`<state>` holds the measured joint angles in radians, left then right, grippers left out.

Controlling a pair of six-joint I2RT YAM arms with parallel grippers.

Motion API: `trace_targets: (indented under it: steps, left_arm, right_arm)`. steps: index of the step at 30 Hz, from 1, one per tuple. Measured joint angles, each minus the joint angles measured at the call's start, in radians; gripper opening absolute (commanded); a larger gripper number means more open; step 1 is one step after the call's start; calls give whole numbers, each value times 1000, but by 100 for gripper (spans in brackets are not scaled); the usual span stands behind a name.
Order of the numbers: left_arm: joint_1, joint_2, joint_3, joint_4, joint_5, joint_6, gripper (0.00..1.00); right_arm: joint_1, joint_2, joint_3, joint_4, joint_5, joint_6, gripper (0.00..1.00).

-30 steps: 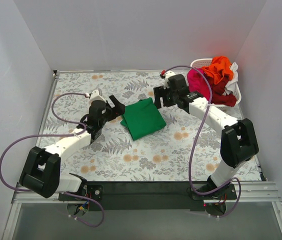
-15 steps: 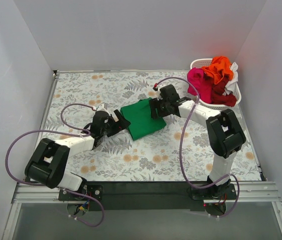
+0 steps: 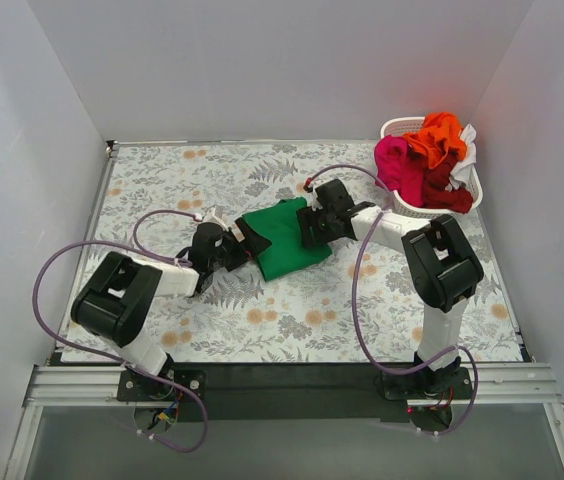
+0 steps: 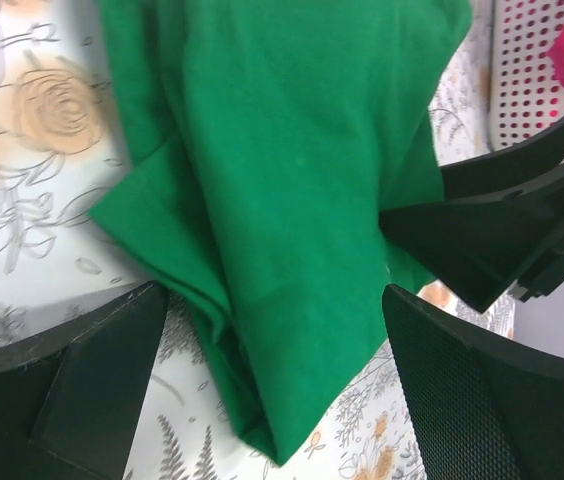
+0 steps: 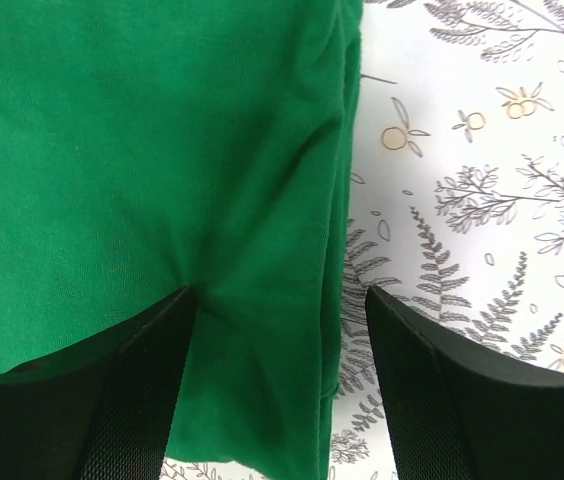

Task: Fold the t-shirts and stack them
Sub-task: Neatly place the folded tshirt to the corner

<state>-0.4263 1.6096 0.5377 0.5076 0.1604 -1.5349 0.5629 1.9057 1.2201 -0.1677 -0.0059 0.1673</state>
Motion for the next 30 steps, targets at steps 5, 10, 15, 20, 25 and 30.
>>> trace_targets:
  steps: [5, 10, 15, 20, 25, 30]
  left_arm:
    - [-24, 71, 12, 111, 19, -31, 82]
    - [-50, 129, 28, 194, 28, -56, 82]
    - [-64, 158, 43, 223, 30, -69, 82]
    - [-94, 197, 80, 237, 26, -70, 80]
    - [-98, 223, 91, 256, 25, -77, 64]
    - [-101, 256, 98, 251, 3, -77, 37]
  right_arm:
    - [17, 0, -15, 14, 3, 10, 62]
    - [29, 0, -27, 45, 4, 13, 61]
    - [31, -3, -40, 72, -2, 13, 60]
    - [36, -3, -47, 92, -23, 16, 59]
    - [41, -3, -58, 119, -37, 18, 59]
    - [44, -5, -69, 142, -48, 21, 59]
